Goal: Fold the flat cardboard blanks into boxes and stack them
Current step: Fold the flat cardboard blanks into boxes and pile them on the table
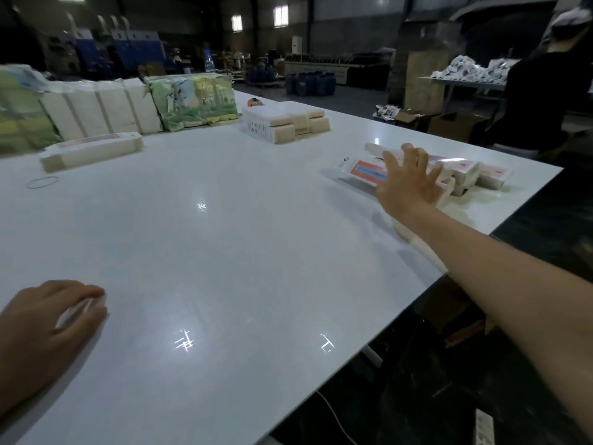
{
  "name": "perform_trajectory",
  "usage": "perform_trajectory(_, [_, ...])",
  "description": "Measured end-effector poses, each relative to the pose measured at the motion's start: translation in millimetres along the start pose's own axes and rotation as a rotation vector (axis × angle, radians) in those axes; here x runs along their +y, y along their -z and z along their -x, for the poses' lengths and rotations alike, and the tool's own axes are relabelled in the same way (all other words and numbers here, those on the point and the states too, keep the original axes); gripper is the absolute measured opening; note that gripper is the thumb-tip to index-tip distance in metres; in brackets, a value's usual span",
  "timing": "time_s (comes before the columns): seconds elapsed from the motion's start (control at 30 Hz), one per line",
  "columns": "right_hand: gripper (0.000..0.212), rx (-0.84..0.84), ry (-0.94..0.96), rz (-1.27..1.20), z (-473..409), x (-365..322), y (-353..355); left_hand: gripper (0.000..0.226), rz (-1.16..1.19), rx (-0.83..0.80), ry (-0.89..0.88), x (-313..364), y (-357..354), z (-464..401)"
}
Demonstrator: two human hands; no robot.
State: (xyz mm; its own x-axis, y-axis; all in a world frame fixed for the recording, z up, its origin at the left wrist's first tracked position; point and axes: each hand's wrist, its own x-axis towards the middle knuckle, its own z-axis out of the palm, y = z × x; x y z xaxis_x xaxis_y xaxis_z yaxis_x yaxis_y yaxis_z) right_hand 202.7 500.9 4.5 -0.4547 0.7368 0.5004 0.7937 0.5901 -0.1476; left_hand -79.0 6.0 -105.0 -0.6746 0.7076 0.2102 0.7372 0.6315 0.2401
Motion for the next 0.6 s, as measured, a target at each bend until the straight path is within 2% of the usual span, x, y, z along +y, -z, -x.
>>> perform_trajectory(0.1, [0.049,0.027,0.192,-0.156,17.2,-69.6,25.0,0.031,0.000,0.069,0.038,44.6,27.6,14.8])
perform_trajectory(0.17, [0.040,-0.010,0.334,-0.278,40.0,-124.6,40.7,0.040,0.026,0.117,0.043,71.0,38.3,15.6])
perform_trajectory(0.23, [0.033,-0.142,0.480,-0.393,69.0,-176.3,50.8,0.043,0.012,0.147,0.022,90.5,47.2,19.9])
perform_trajectory(0.3, [0.030,-0.289,0.606,-0.449,100.0,-220.5,53.7,0.024,0.021,0.156,0.062,103.0,54.4,25.7])
perform_trajectory(0.37, [0.028,-0.367,0.705,-0.452,132.1,-254.5,51.6,0.007,0.020,0.205,0.059,107.5,55.8,30.4])
perform_trajectory(0.5, [0.025,-0.422,0.838,-0.362,180.6,-281.9,36.7,0.008,0.056,0.244,0.042,111.2,55.8,35.0])
perform_trajectory(0.6, [0.021,-0.387,0.869,-0.348,191.8,-279.2,25.5,0.012,0.105,0.256,0.070,111.7,56.7,36.2])
